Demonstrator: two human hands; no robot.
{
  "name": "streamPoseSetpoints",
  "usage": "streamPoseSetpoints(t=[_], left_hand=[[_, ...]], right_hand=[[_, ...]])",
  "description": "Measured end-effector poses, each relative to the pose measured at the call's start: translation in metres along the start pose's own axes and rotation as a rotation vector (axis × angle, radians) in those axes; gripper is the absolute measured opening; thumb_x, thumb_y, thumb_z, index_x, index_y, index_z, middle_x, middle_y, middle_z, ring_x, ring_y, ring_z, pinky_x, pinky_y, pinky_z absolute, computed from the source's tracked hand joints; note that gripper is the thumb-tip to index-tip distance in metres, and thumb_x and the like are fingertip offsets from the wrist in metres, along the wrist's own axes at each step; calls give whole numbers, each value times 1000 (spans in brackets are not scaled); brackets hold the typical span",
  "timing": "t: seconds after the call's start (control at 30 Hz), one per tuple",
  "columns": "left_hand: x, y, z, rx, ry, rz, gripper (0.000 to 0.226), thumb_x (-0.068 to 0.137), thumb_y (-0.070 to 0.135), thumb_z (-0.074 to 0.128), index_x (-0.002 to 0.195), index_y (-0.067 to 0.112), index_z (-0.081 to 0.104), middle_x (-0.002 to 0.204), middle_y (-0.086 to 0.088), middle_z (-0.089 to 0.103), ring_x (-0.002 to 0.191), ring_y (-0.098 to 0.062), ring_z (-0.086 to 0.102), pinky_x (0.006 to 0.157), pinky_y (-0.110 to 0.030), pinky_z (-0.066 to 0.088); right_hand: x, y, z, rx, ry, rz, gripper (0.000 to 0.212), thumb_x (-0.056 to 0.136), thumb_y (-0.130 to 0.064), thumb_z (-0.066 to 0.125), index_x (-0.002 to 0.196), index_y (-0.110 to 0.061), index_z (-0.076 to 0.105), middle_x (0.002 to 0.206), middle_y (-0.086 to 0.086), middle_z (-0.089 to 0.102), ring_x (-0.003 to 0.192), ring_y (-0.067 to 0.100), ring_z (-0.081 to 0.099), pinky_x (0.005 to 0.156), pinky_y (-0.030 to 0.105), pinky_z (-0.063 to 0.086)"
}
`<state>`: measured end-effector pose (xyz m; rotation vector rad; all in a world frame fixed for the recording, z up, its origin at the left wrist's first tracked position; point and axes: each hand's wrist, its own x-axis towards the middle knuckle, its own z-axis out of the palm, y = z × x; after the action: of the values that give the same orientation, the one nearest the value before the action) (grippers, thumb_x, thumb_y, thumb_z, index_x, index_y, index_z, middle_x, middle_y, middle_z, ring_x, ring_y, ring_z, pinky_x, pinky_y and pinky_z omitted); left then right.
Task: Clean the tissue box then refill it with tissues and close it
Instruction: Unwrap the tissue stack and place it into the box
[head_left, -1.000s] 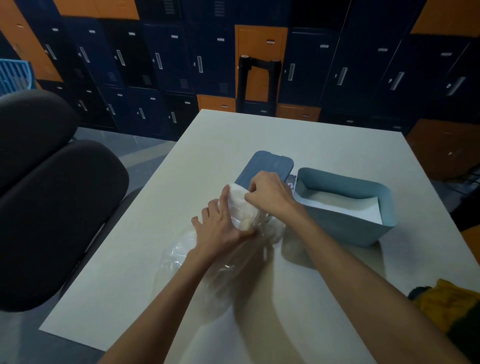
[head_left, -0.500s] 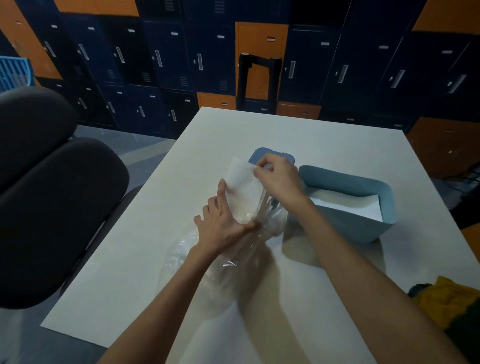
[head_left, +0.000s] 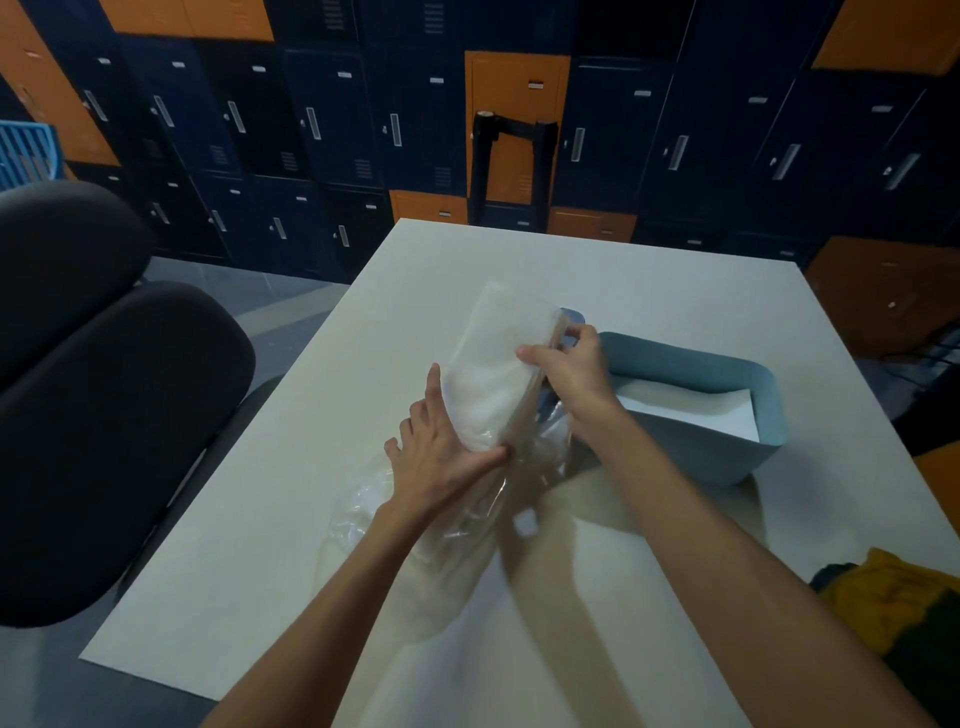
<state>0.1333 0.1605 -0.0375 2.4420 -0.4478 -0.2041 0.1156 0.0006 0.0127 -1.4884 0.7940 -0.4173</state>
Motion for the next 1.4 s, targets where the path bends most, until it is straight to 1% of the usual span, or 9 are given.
streamPoseSetpoints(t=[0.13,0.33,0.53,0.77,0.87,0.97,1.07,1.27,1.4], left_hand=[[-2,-1,1,-10,22,10,125,52,66,62,150,34,-9,137,-7,41,121,-31,42,101,-53,33],[-1,-3,2,7,23,35,124,57,70,64,151,33,-8,137,-7,41,121,-32,43,100,-54,34],[0,-6,2,7,-29,35,133,47,89,47,151,29,-10,149,-8,33,132,-32,38,108,-57,29],[17,1,-11,-21,-165,63,141,37,102,36,149,35,-16,160,-6,14,144,-31,21,110,-68,14],[20,20,-33,-267,-162,160,122,57,91,50,152,34,-1,162,4,10,147,-22,17,114,-62,19],[17,52,-52,-644,-156,202,90,73,68,63,148,32,29,153,3,35,137,-14,38,108,-43,39],[8,76,-53,-856,-166,287,61,80,42,69,135,25,49,128,0,62,113,-10,61,86,-26,52],[-19,80,-3,-972,-199,335,34,86,15,67,118,12,57,111,-10,69,101,-28,66,89,-50,54],[-30,71,16,-932,-224,327,43,81,24,75,118,31,55,115,5,67,105,-14,65,90,-41,56]], right_hand=[[-4,15,3,23,-186,160,55,74,-9,78,121,-7,48,109,10,65,94,26,65,77,40,56],[-8,3,5,-241,-162,-71,17,83,-11,68,97,-13,60,98,8,67,96,28,65,85,44,55],[-16,-34,-3,-245,-183,-258,34,89,-13,65,122,-11,56,120,6,63,111,24,58,98,45,49],[-25,-57,-35,-115,-168,-294,29,88,-7,64,113,-18,56,115,5,63,110,23,59,96,49,49],[-33,-64,-54,-51,-187,-321,29,89,-4,61,113,-19,55,110,1,64,106,19,61,93,43,52],[-43,-62,-70,-30,-192,-337,29,90,-5,60,114,-21,57,111,3,65,105,21,62,91,43,53],[-56,-52,-83,-25,-201,-343,28,90,-5,59,110,-24,61,109,4,68,101,21,65,85,38,56],[-82,-6,-98,-52,-88,-311,31,85,4,62,94,-25,61,92,-4,70,86,12,66,68,18,54],[-98,8,-105,-96,-63,-306,36,87,5,62,112,-19,51,94,-14,58,71,-25,54,57,-2,40]])
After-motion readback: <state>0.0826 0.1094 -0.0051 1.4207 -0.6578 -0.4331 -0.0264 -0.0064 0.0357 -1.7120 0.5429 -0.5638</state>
